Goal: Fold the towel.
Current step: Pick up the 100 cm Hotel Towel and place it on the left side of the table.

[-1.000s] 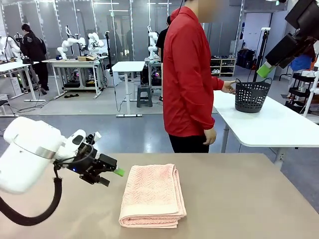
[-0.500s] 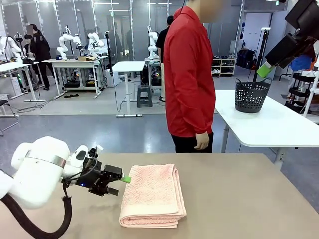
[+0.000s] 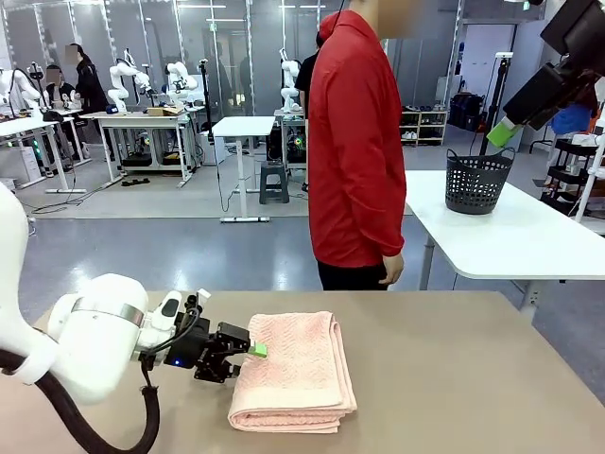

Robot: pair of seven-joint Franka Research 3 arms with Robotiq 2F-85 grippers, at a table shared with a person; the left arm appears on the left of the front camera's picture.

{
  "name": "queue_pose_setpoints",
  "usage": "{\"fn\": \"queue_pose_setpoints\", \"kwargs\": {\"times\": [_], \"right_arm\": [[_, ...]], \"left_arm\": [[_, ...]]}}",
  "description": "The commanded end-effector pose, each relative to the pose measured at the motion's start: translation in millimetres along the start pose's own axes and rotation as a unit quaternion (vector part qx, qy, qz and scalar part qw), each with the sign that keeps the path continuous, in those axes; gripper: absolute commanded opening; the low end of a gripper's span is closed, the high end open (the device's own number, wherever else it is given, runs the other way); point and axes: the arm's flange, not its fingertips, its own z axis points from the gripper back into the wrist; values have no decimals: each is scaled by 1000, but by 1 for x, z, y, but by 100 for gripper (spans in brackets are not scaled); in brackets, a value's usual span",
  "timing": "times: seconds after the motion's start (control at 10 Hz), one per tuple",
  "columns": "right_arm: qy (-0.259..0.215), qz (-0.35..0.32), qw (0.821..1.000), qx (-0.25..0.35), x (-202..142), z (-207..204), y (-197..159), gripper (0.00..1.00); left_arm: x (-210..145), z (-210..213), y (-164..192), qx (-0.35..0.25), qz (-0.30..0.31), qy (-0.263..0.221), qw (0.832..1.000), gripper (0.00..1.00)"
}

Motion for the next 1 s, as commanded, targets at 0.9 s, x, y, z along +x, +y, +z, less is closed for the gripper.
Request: {"fn": "queue_pose_setpoints", "kwargs": {"times": [0.9], "right_arm": [[2,4,1000,0,0,2,-1,100]], "left_arm": [[13,28,-9,15,-12,-9,1000,0]]}}
